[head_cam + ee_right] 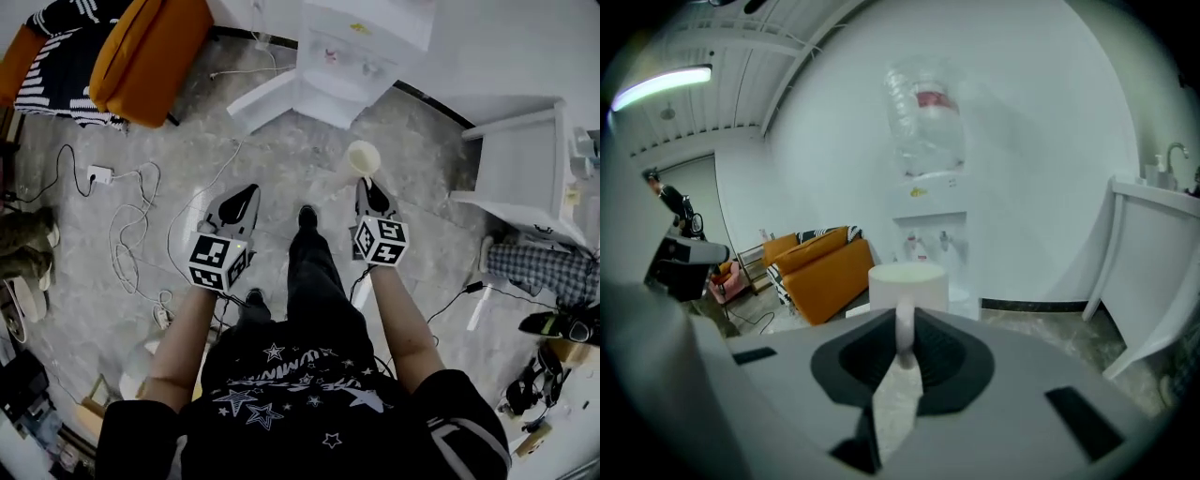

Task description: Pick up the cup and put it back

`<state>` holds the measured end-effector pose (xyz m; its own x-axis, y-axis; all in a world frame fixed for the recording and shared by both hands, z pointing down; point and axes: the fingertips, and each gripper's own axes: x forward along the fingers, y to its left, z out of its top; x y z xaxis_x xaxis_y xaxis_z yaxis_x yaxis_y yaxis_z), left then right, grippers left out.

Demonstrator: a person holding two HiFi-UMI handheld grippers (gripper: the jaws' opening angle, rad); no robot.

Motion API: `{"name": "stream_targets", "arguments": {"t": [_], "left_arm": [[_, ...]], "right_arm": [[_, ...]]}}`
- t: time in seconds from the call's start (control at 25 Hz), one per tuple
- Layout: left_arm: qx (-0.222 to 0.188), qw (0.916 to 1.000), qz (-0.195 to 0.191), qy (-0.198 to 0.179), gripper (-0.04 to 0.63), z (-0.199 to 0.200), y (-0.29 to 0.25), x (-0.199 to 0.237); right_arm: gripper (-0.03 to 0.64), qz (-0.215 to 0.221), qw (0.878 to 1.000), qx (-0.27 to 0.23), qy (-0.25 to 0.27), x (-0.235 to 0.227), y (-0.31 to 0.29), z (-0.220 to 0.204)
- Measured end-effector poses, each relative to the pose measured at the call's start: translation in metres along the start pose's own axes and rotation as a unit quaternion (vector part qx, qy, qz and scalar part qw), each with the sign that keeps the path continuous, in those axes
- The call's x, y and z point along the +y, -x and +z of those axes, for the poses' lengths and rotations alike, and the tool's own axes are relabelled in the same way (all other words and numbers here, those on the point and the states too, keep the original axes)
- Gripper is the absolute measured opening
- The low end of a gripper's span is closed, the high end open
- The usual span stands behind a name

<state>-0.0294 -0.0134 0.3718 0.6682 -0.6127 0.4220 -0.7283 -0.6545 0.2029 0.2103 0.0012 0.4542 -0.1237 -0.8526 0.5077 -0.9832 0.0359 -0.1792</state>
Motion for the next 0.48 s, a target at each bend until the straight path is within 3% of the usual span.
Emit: {"name": "stream_targets", "arguments": {"t": [0.24,0.48], "left_arm": [[0.046,0.9981,0.029,0.03,0.009,-0.03,-0.069,0.03],[0.041,0.9958,0.062,0.054,0.009,-0.036,-0.119,0.062]], "right_arm": [[0.044,0.023,0.998,0.055,0.002,-0.024,-0.09,-0.023],[0.044,0.033,0.994,0.102,0.0,-0.042,-0.143,-0.059]]}}
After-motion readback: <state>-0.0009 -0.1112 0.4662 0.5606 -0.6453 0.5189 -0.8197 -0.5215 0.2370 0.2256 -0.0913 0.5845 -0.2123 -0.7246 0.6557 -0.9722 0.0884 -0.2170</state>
